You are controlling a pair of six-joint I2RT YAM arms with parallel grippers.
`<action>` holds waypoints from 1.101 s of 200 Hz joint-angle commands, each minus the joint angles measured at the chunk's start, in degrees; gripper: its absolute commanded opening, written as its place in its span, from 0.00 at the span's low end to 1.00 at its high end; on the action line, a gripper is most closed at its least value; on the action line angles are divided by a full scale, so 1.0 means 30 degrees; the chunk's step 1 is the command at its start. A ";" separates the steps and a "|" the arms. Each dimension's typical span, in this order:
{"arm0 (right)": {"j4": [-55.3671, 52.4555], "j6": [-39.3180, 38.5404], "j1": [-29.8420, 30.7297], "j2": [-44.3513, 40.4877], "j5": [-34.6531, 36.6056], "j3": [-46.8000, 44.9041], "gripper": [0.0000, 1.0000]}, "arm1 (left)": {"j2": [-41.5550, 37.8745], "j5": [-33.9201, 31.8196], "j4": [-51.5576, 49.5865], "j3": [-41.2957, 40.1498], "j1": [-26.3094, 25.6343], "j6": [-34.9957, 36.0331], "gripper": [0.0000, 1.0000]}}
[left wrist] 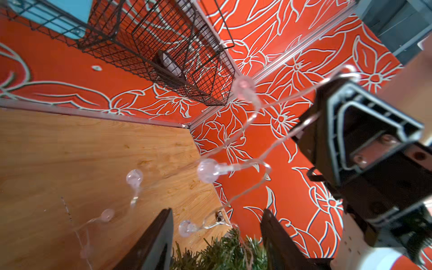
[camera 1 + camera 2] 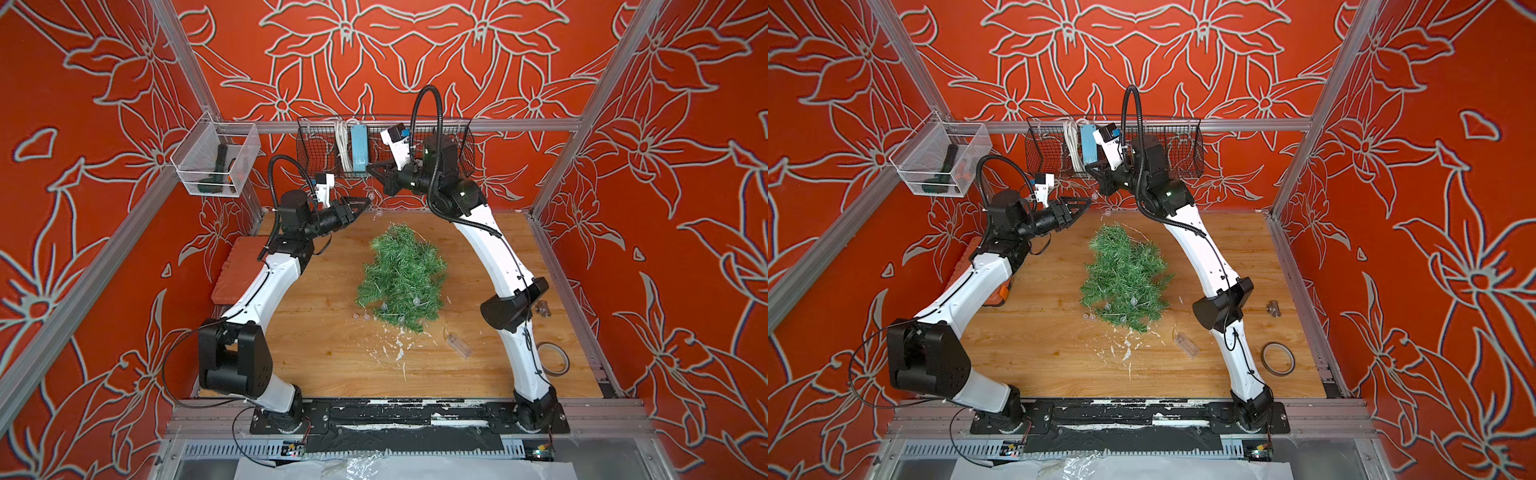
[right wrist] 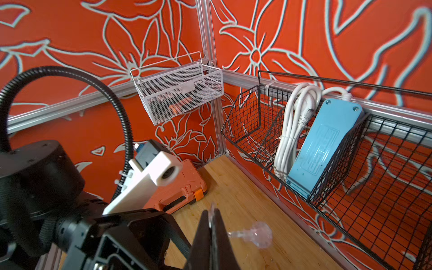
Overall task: Remove string lights from the small christmas tree
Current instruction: Remove the light string from the Christmas tree.
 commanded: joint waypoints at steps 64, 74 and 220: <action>0.0625 0.0826 0.0052 0.0272 -0.1670 0.0196 0.00 | 0.0632 0.0271 0.1737 0.0812 -0.1912 0.1232 0.73; 0.0521 0.0822 0.0083 0.0254 -0.1947 0.0163 0.00 | 0.0960 0.0150 0.1983 0.1053 -0.1945 0.0986 0.73; 0.1086 0.0614 0.0418 -0.1374 -0.2811 -0.2501 0.00 | 0.1195 -0.3845 -0.0550 0.2219 -0.1915 0.2573 0.21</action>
